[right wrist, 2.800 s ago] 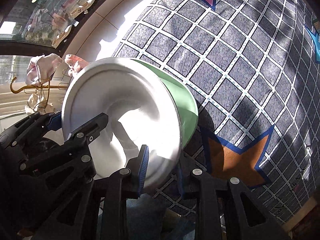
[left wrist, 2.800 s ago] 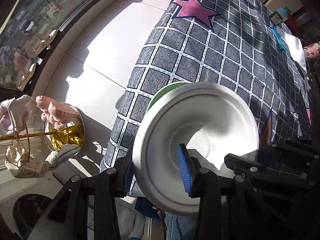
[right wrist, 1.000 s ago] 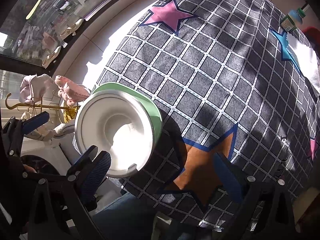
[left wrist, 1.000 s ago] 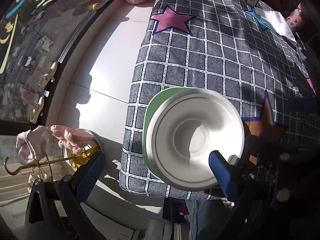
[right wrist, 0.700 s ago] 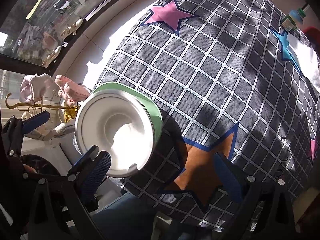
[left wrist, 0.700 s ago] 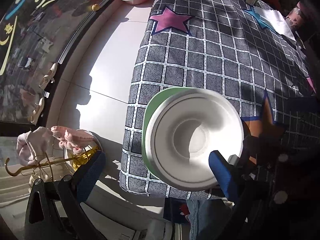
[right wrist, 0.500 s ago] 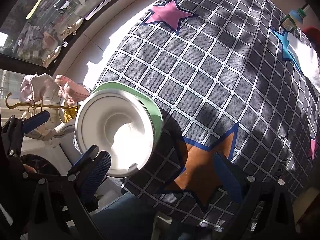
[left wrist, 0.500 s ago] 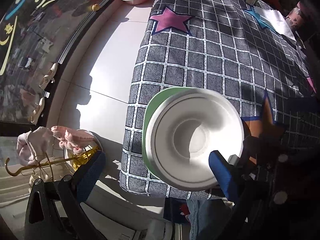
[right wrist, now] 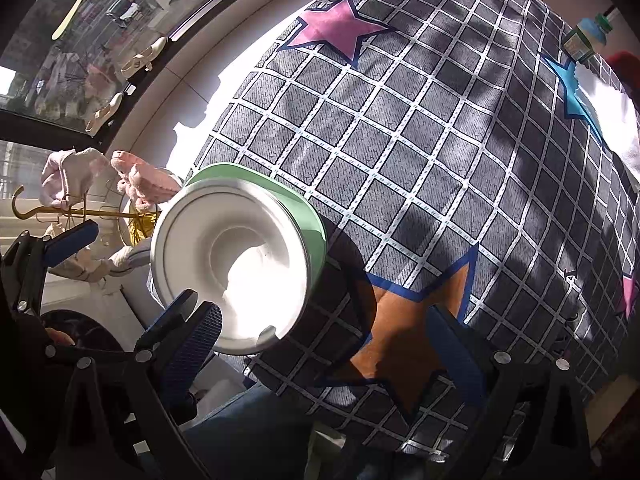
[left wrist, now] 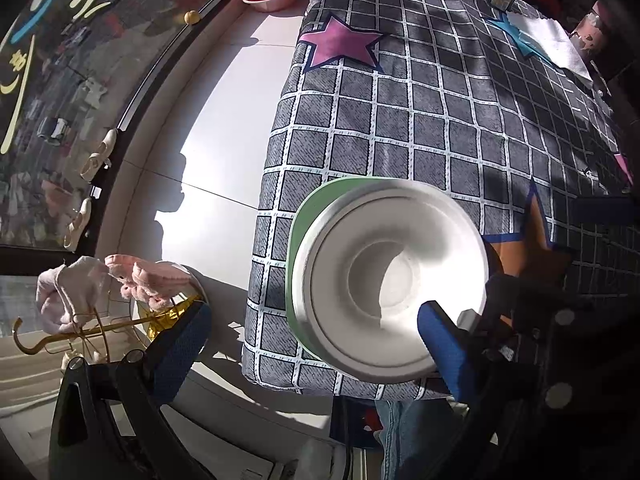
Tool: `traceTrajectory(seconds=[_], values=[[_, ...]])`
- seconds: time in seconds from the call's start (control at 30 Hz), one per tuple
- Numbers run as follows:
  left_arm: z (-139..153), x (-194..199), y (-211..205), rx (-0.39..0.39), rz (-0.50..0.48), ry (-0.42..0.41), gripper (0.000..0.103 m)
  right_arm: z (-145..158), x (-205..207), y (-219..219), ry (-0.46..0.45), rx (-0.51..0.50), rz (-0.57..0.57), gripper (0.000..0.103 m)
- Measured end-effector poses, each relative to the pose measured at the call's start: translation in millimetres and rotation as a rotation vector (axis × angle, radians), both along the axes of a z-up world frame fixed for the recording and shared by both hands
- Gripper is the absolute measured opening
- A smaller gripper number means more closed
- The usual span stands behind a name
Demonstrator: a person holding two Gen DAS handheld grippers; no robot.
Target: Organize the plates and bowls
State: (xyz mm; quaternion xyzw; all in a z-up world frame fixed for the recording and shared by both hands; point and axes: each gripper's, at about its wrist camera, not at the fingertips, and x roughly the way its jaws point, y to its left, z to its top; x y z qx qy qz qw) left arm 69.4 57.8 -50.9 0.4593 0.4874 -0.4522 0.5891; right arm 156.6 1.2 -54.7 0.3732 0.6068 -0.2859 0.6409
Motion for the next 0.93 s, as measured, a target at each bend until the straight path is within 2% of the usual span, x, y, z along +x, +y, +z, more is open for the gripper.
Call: traceTrajectory(seconds=[0.37, 0.8, 0.93], values=[[0.4, -1.9, -1.2, 0.005, -0.013, -0.016, 0.103, 0.1, -0.7, -1.5, -0.002, 0.002, -0.001, 0.102], [-5.1, -4.8, -0.6, 0.055, -0.002, -0.057, 0.103, -1.8, -6.4, -4.8, -0.037, 0.034, -0.008, 0.102], [-0.2, -4.8, 0.1, 0.026, 0.016, -0.051, 0.103, -4.3, -8.5, -6.3, -0.069, 0.057, -0.012, 0.102]])
